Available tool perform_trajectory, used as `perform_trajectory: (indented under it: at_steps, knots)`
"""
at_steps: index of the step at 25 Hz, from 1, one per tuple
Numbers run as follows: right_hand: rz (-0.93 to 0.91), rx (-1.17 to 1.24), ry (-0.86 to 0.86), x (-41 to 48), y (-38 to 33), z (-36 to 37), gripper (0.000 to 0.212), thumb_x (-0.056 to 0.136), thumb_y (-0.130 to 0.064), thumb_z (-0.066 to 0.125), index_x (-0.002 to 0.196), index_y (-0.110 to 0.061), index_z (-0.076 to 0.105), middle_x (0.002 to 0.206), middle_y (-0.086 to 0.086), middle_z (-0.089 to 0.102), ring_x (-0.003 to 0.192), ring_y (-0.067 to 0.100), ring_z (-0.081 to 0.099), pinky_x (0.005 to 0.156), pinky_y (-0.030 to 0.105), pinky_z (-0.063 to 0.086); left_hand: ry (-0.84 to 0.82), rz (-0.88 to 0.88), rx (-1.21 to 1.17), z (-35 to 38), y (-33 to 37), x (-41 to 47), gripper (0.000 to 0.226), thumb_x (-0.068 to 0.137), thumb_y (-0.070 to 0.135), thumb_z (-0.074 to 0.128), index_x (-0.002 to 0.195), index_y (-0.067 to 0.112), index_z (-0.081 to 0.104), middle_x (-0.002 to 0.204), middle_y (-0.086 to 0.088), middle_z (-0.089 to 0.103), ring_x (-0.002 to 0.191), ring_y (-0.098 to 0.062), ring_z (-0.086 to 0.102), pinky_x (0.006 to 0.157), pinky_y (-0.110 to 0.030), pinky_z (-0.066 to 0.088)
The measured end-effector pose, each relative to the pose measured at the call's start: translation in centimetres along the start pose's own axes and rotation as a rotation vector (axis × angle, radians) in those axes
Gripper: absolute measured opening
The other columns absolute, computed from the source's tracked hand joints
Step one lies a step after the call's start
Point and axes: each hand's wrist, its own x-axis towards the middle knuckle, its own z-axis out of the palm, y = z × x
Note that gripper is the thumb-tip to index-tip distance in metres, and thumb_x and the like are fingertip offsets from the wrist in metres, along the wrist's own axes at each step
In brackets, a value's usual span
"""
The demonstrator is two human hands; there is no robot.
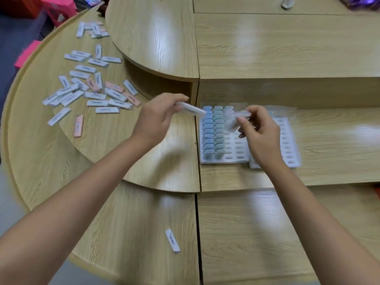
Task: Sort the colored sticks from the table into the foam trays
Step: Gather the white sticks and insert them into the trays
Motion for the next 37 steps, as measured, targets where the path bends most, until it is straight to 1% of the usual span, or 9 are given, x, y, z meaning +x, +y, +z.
perform_trajectory:
  at_steps: [2,5,10,12,16,21,26,31,37]
  knots:
    - [0.035,-0.019,0.048,-0.4,1.5,-1.5,0.027,0.092,-0.007,0.057,0.085,-0.032,0.05,0.072,-0.001,0.06,0.061,0.006,0.06,0.058,0.013,0.048,-0.099,0.093,0.034,2.3,3.1,1.9,0.024,0.095,0.013,0.051,0.114,0.007,0.063,0.105,-0.002,0.067,0.097,-0.011,0.06,0.085,-0.018,0.044]
    - [0.071,-0.035,0.067,-0.9,3.9,-2.7,0.017,0.092,-0.005,0.055,0.089,-0.021,0.051,0.082,0.012,0.061,0.066,0.017,0.064,0.059,0.009,0.047,-0.286,0.024,0.117,5.9,5.6,3.8,0.024,0.094,0.022,0.053,0.113,0.012,0.063,0.097,-0.003,0.068,0.09,-0.021,0.061,0.075,-0.027,0.041]
    - [0.04,-0.124,0.001,-0.8,5.7,-3.1,0.01,0.092,-0.002,0.053,0.092,-0.011,0.056,0.076,-0.003,0.059,0.07,0.016,0.066,0.063,0.008,0.047,-0.414,0.104,0.216,9.7,4.9,4.7,0.021,0.093,0.027,0.056,0.107,0.017,0.068,0.097,-0.002,0.07,0.091,-0.022,0.063,0.077,-0.038,0.049]
    - [0.025,-0.127,-0.01,-0.4,5.8,-3.2,0.014,0.092,-0.001,0.052,0.087,-0.014,0.054,0.073,-0.011,0.057,0.07,0.015,0.066,0.065,0.011,0.049,-0.436,0.149,0.26,10.6,4.2,4.4,0.019,0.091,0.023,0.059,0.104,0.015,0.071,0.091,-0.004,0.071,0.087,-0.025,0.063,0.073,-0.037,0.05]
    - [0.01,-0.163,-0.052,0.3,6.5,-2.9,0.01,0.092,-0.003,0.052,0.087,-0.01,0.056,0.078,0.004,0.064,0.075,0.018,0.067,0.069,0.031,0.054,-0.396,0.221,0.299,11.5,3.9,4.4,0.013,0.084,0.014,0.065,0.092,0.009,0.073,0.073,-0.006,0.068,0.068,-0.029,0.064,0.057,-0.035,0.051]
    - [-0.023,-0.274,-0.175,0.7,7.1,-1.6,0.008,0.092,-0.005,0.053,0.096,-0.007,0.06,0.083,0.011,0.064,0.076,0.023,0.064,0.067,0.033,0.05,-0.457,0.242,0.363,11.9,3.9,4.9,0.021,0.088,0.016,0.053,0.094,0.007,0.07,0.072,-0.01,0.065,0.068,-0.03,0.06,0.057,-0.043,0.052]
    - [-0.034,-0.382,-0.231,1.1,7.7,-0.8,0.013,0.091,-0.002,0.049,0.085,-0.008,0.059,0.077,0.008,0.059,0.072,0.021,0.057,0.061,0.033,0.043,-0.601,0.208,0.436,12.3,4.1,5.3,0.013,0.087,0.009,0.057,0.094,0.008,0.068,0.074,-0.008,0.063,0.073,-0.029,0.058,0.062,-0.045,0.051]
    - [-0.169,-0.559,-0.241,1.6,7.9,0.0,0.011,0.088,-0.006,0.056,0.093,-0.005,0.066,0.087,0.012,0.064,0.077,0.03,0.059,0.06,0.038,0.046,-0.458,0.067,0.412,12.7,4.7,4.8,0.019,0.091,0.026,0.054,0.101,0.011,0.061,0.079,-0.008,0.067,0.077,-0.031,0.06,0.066,-0.038,0.046]
    - [-0.058,-0.647,-0.242,2.1,7.6,0.6,0.013,0.091,-0.01,0.055,0.097,-0.004,0.065,0.092,0.015,0.065,0.085,0.03,0.059,0.063,0.034,0.04,-0.286,0.15,0.379,12.7,3.8,4.2,0.008,0.078,0.025,0.068,0.072,0.019,0.071,0.068,0.002,0.067,0.067,-0.024,0.062,0.061,-0.03,0.038]
